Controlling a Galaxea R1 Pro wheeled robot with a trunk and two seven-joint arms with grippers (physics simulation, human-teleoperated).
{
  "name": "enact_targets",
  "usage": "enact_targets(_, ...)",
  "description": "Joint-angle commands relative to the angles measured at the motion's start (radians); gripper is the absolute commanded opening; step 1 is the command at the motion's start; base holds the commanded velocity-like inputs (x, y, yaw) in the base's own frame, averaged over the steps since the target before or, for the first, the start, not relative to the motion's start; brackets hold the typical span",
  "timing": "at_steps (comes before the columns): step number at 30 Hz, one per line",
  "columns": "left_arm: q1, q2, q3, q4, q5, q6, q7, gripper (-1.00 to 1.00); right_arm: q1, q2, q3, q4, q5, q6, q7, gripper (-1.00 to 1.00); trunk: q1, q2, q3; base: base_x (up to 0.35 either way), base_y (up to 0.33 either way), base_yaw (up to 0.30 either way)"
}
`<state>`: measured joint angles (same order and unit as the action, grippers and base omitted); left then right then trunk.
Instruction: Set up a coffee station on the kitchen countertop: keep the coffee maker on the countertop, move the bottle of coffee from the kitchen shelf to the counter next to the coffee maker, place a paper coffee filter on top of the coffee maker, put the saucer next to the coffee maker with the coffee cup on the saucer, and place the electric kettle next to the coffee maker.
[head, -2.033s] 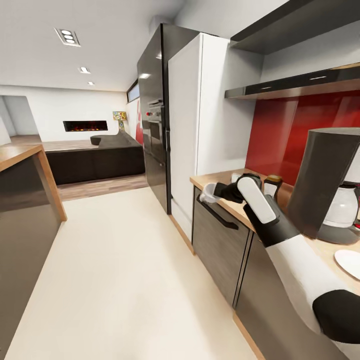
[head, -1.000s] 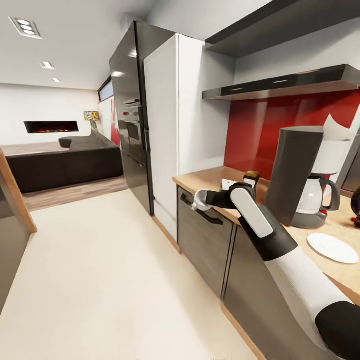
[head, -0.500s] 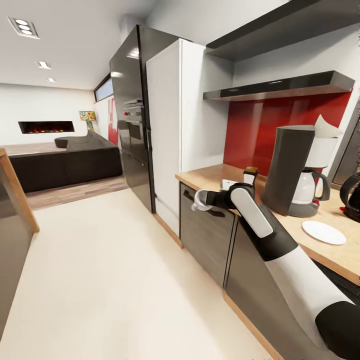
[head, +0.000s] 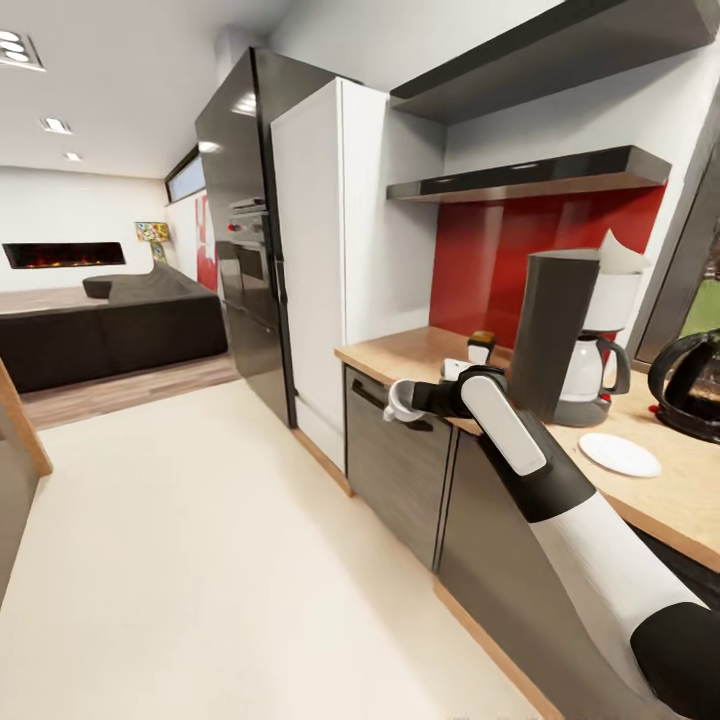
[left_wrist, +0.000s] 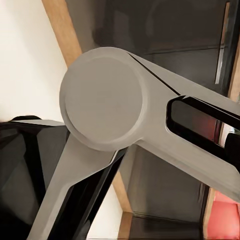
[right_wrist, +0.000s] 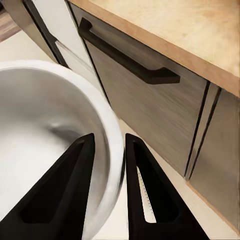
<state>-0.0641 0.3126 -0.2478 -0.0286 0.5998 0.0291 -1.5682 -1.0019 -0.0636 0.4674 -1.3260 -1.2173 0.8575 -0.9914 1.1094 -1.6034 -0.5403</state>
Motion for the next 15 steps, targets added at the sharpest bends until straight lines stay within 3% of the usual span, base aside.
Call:
enact_targets(1, 0.000, 0.000, -0.008, -0.001, 0.008, 0.003, -0.003, 1.00, -0.001, -0.001, 0.002, -0.001, -0.008, 0.002, -0.009, -1.00, 0.000, -0.001, -0.001, 0.000, 0.000, -0.272)
enact_targets(15, 0.000, 0.000, -0.008, -0.001, 0.008, 0.003, -0.003, 1.00, -0.001, -0.002, -0.003, -0.023, -0.008, 0.004, -0.013, -1.00, 0.000, -0.001, -0.001, 0.000, 0.000, -0.279)
